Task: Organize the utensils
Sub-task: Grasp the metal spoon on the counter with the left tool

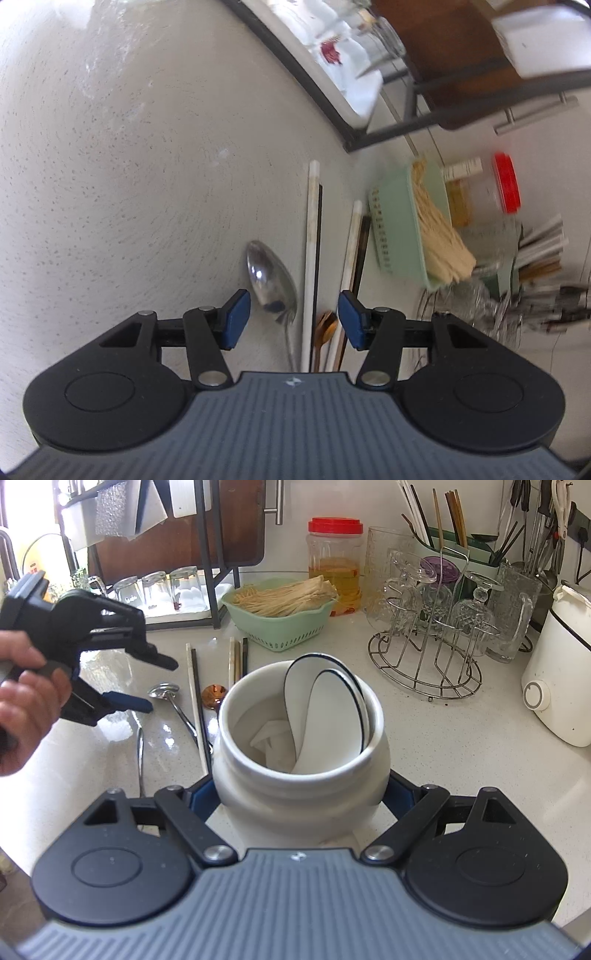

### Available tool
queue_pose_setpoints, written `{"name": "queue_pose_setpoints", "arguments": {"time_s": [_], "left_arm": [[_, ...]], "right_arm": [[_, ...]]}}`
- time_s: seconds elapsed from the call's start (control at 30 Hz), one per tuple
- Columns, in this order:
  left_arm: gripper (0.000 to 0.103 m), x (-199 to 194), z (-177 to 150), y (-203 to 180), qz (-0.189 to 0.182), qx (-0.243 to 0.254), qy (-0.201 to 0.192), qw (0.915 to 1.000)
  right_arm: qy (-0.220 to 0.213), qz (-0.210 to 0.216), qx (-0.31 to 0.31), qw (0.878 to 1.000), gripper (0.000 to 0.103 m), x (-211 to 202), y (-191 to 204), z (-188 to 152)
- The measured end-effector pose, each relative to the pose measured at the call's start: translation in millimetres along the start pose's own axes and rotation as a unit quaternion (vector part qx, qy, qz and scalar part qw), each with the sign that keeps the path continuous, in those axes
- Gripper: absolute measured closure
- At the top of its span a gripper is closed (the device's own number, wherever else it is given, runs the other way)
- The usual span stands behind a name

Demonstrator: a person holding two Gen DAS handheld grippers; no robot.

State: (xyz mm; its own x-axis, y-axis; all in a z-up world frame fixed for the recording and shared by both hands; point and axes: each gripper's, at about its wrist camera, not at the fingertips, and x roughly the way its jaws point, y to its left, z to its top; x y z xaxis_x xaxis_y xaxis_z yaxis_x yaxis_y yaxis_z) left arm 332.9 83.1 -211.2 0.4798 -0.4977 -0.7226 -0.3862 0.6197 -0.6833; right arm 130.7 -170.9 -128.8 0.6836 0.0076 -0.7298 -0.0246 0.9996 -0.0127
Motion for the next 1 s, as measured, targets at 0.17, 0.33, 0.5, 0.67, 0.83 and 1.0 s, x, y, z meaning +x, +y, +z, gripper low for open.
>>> {"name": "queue_pose_setpoints", "arguments": {"time_s": [0.17, 0.33, 0.5, 0.67, 0.83, 1.0], "left_arm": [[0.047, 4.8, 5.5, -5.1, 0.018, -0.033, -0.005, 0.9993], [0.056, 6.6, 5.9, -11.1, 0.048, -0.037, -0.014, 0.9981], [0.084, 12.5, 5.5, -15.7, 0.075, -0.024, -0.010, 0.9969], [0.092, 12.7, 3.4, -18.1, 0.081, -0.005, -0.012, 0.9966], [0.101, 6.0, -0.2, -20.5, 0.083, 0.017, -0.019, 0.9962], [0.101, -2.7, -5.9, -17.2, 0.078, 0.022, -0.018, 0.9966]], "right_arm": [[0.000, 0.002, -0.002, 1.000, 0.012, -0.4, -0.9, -0.2], [0.003, 0.006, -0.007, 1.000, 0.012, -0.6, -1.0, -0.1], [0.003, 0.012, -0.011, 1.000, 0.012, -1.6, -1.0, -1.0], [0.006, 0.015, -0.014, 1.000, 0.012, -2.4, -1.6, -0.3], [0.005, 0.022, -0.021, 1.000, 0.012, -1.8, -2.7, -0.1], [0.005, 0.029, -0.024, 0.999, 0.012, -0.8, -4.5, 0.4]]}}
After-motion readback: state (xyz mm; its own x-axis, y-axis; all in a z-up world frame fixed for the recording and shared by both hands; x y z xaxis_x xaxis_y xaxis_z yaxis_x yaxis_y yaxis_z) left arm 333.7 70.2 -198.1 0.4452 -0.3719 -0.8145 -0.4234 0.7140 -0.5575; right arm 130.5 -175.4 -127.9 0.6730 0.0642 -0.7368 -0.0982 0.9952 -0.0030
